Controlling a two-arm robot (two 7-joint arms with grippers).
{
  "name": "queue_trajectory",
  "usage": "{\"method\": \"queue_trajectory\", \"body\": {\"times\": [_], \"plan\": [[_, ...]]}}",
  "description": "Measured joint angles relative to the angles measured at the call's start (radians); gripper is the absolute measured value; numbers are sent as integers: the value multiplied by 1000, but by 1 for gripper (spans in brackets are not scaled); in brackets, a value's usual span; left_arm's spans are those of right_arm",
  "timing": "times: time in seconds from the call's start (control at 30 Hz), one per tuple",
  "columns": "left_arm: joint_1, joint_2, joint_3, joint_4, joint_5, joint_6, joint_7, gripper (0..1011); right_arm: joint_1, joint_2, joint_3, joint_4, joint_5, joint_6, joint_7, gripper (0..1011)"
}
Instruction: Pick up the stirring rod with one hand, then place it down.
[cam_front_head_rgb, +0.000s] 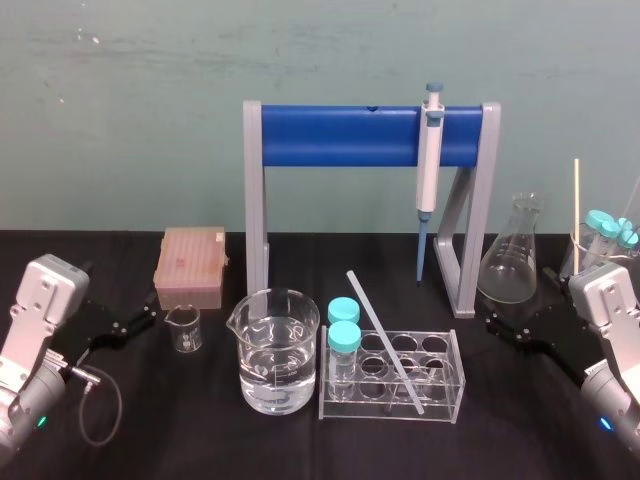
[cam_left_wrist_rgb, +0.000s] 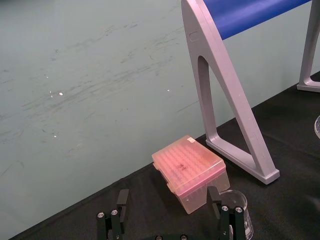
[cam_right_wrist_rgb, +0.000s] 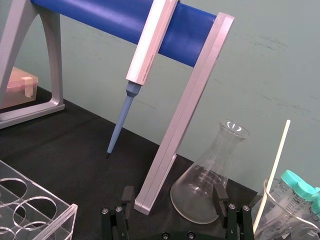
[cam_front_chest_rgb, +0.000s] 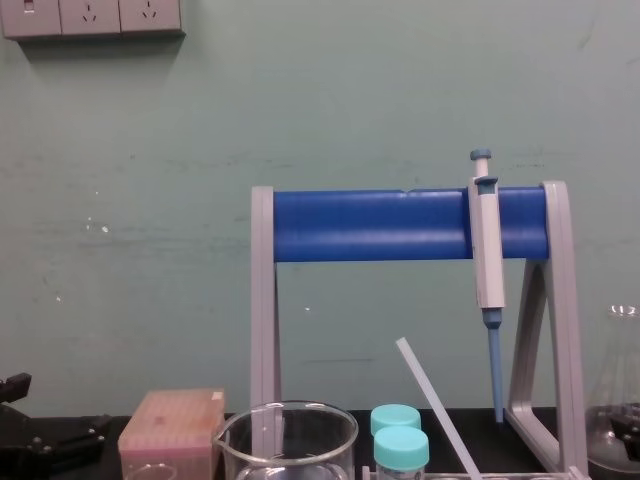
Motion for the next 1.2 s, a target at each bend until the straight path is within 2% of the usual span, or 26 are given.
{"method": "queue_trajectory", "body": {"times": [1.03, 1.2], "plan": [[0, 0, 0, 0, 0, 0, 0, 1000, 1, 0, 1, 3, -3, 0, 2, 1000], [0, 0, 0, 0, 0, 0, 0, 1000, 19, 13, 11, 12, -4, 4, 62, 1000]]}}
